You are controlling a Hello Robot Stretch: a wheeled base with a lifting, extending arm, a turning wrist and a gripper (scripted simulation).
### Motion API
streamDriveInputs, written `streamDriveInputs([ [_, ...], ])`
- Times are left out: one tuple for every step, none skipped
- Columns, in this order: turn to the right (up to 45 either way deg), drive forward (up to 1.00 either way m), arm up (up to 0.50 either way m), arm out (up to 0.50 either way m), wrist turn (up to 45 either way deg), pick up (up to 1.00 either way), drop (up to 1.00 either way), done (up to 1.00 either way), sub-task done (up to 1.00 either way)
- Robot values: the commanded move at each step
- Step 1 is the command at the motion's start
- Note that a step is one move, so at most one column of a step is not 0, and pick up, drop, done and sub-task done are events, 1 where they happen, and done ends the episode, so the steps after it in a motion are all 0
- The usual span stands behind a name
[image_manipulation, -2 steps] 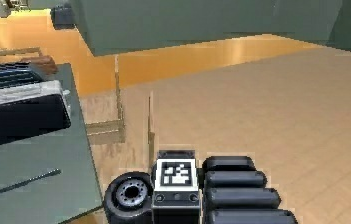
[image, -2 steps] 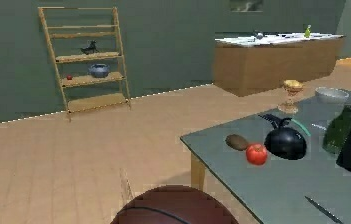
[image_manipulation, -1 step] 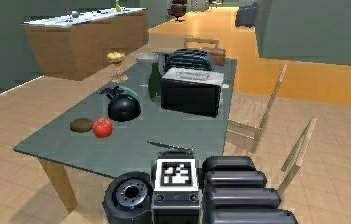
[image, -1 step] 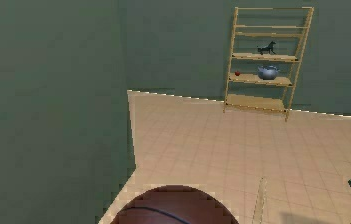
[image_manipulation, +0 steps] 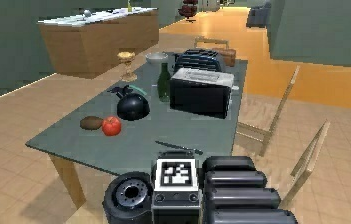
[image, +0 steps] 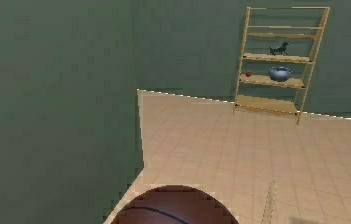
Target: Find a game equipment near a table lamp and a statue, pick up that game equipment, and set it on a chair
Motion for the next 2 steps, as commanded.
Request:
streamDriveInputs([
  [0.0,0.00,0.00,0.32,0.0,0.00,0.00,0.00,0.00],
  [0.0,0.00,0.00,0.00,39.0,0.00,0.00,0.00,0.00],
])
